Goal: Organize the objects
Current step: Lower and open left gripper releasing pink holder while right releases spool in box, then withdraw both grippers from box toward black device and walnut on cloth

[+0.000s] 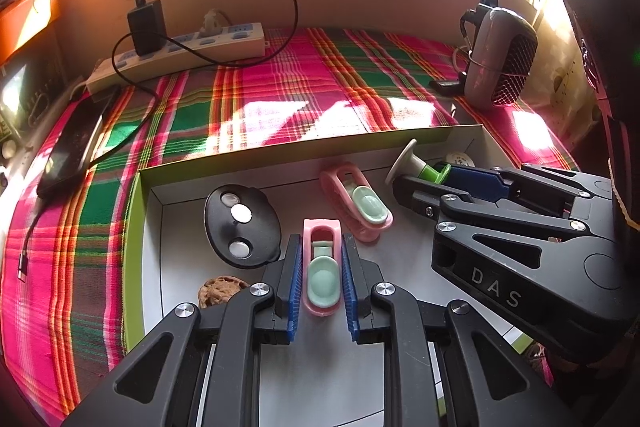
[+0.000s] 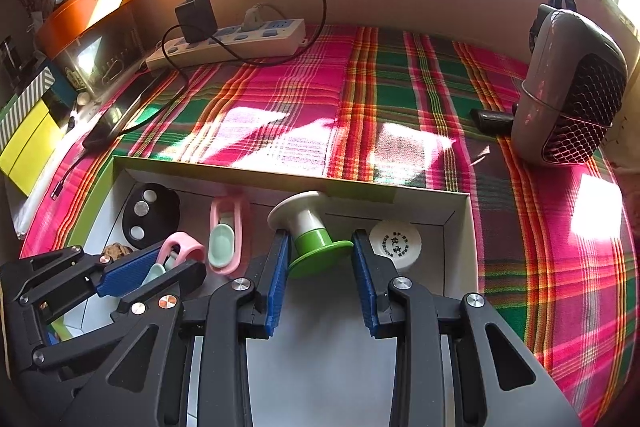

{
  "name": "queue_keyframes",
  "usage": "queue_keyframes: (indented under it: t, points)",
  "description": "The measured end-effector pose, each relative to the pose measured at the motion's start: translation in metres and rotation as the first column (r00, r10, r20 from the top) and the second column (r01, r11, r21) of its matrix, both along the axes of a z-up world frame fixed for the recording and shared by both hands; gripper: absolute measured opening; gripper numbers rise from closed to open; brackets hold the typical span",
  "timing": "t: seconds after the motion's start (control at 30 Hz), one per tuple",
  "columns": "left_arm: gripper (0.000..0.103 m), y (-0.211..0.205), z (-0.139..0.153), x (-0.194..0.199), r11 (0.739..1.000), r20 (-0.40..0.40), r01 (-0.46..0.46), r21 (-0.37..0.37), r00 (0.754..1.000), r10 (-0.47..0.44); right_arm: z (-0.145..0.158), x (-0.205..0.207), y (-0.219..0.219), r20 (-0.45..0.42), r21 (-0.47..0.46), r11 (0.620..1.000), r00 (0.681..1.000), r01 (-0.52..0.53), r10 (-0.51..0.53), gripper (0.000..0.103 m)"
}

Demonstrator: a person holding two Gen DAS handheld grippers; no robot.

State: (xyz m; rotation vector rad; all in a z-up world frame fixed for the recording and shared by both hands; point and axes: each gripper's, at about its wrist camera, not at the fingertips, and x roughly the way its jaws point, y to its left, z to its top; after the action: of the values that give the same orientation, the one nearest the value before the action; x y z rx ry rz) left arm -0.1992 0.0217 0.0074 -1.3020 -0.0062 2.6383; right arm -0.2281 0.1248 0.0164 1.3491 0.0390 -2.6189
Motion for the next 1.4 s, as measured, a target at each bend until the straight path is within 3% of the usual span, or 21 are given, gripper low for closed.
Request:
queue_keyframes:
  t: [0.3, 0.47, 1.4]
  points:
    - [0.023, 0.003, 0.0, 0.002, 1.0, 0.005, 0.009, -0.009, 1.0, -0.009, 0.0, 0.001, 0.001, 0.002, 0.004, 1.0, 1.0, 0.008, -0.008, 0.033]
    - [0.027, 0.002, 0.001, 0.004, 1.0, 0.005, 0.004, -0.009, 1.0, -0.004, 0.002, 0.003, 0.003, -0.002, 0.002, 1.0, 1.0, 0.011, -0.011, 0.04]
    - [0.03, -0.006, 0.013, 0.017, 1.0, -0.016, -0.008, 0.004, 1.0, 0.008, 0.017, 0.019, 0.001, -0.032, -0.014, 1.0, 0.999, 0.005, -0.006, 0.041]
